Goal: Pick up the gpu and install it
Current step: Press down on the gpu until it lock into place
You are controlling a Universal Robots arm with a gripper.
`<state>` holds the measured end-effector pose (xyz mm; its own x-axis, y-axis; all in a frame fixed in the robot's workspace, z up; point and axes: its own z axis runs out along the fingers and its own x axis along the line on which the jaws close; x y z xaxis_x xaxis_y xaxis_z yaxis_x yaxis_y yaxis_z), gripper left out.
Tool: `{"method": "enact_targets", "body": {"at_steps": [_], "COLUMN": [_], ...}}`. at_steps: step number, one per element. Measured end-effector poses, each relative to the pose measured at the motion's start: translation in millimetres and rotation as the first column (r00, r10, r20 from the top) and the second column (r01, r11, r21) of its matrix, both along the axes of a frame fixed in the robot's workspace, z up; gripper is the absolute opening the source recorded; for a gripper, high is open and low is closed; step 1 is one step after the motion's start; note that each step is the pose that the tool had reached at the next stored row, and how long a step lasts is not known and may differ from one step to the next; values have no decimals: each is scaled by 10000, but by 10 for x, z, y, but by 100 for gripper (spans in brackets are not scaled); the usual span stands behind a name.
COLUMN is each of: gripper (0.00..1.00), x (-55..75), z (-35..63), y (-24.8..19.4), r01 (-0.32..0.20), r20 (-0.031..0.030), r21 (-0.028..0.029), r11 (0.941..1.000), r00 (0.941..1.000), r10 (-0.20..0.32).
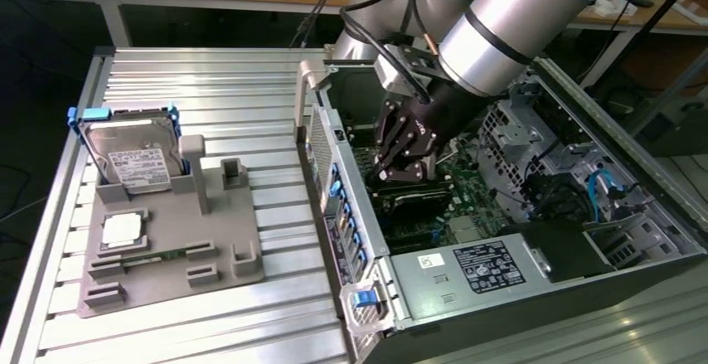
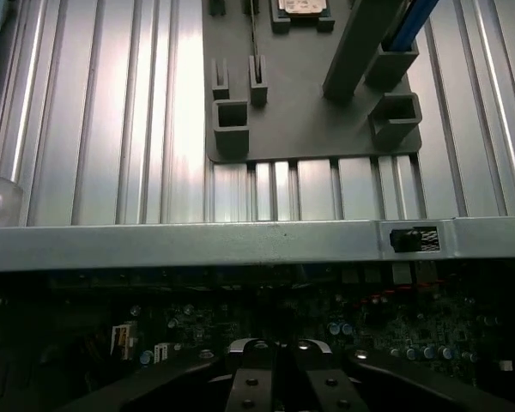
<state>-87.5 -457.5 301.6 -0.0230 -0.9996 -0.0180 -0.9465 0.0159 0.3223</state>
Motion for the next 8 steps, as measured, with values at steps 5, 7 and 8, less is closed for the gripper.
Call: {"method": "enact_targets", "body": {"at_steps": [5,7,8], "gripper": [11,11,11], "x": [-1,-2,-2], "z": [-10,-9,-9], "y": [0,0,0], "r01": [-2,-1,0], "r20": [184,184,184], "r21": [3,2,2], "r11": [10000,10000,10000], "r00": [9998,9998,9998], "r10": [2,1,0]}}
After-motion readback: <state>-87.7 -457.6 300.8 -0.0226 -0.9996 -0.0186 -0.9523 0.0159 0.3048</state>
